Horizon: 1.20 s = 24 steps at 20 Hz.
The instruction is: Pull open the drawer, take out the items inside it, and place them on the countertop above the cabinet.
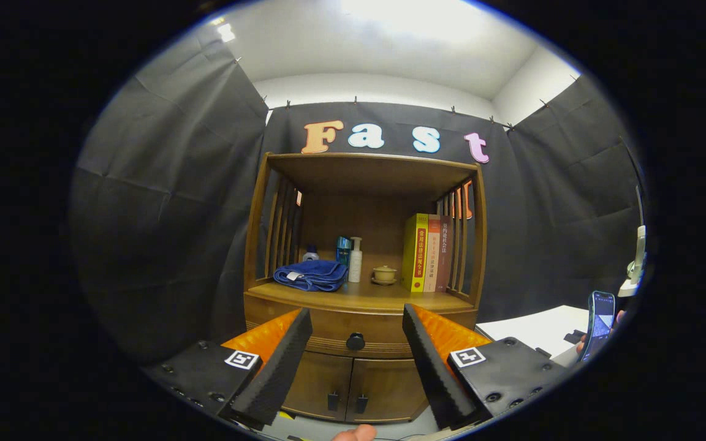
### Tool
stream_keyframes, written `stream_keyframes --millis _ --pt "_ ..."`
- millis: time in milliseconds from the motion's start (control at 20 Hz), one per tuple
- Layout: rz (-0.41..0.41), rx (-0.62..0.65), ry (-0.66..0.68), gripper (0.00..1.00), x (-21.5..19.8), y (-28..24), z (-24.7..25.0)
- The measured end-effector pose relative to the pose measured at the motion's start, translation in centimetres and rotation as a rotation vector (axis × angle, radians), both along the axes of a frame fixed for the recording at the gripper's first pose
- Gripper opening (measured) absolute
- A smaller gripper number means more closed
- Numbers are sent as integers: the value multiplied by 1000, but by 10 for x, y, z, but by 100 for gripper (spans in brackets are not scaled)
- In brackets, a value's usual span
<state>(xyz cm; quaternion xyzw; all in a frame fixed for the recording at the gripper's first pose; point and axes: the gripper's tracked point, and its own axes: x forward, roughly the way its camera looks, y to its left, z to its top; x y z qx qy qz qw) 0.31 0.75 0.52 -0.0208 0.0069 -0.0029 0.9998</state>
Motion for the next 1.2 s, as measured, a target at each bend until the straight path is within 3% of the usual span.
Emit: stream_keyframes --millis 400,600,850,950,1200 --pt "-3 9 -16 98 5 3 3" --pt "20 -32 -59 97 39 12 1" --pt "21 54 -105 98 95 10 -34" --pt "3 82 -54 98 116 1 -65" --pt "-5 41 -15 98 162 -2 -121"
